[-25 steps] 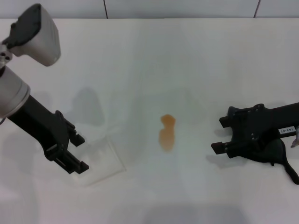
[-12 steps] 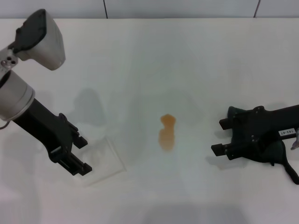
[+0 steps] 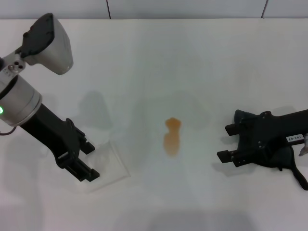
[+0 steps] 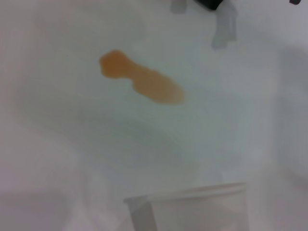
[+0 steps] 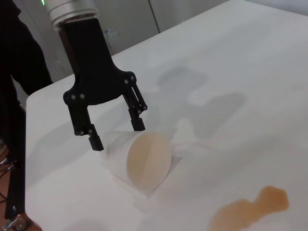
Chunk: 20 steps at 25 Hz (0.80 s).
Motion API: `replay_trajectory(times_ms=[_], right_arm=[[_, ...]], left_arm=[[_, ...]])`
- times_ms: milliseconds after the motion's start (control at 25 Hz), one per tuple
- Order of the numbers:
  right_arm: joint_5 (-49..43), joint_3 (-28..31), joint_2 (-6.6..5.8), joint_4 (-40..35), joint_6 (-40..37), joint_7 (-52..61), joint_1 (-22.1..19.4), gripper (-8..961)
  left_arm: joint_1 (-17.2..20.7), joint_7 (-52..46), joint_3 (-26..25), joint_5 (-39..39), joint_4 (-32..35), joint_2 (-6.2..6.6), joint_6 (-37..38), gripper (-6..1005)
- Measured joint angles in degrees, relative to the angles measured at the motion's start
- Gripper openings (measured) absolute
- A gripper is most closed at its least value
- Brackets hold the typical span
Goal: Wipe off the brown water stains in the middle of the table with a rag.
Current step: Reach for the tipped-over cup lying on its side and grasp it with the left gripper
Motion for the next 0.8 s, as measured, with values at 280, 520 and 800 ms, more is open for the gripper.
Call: replay_trajectory(times_ms=[280,520,800], right_arm=[[0.00,0.02,0.00,0.15,0.00,-0.14,-0.18,827],[0.00,0.21,-0.07,0.15,0.00,-0.22,-0.37,827],[0.00,0.27,-0.09,0.15,0.00,-0.24,-0.57,827]], left_arm=[[-0.57,-0.22,0.19,-0.01,-0.03,0.00,0.07,738],[-1.35,-0.75,0.14,2.04,0.72,0.13,0.56,736],[-1.71,-0.82,-1.04,3.57,0.82,0.31,-0.01,733]])
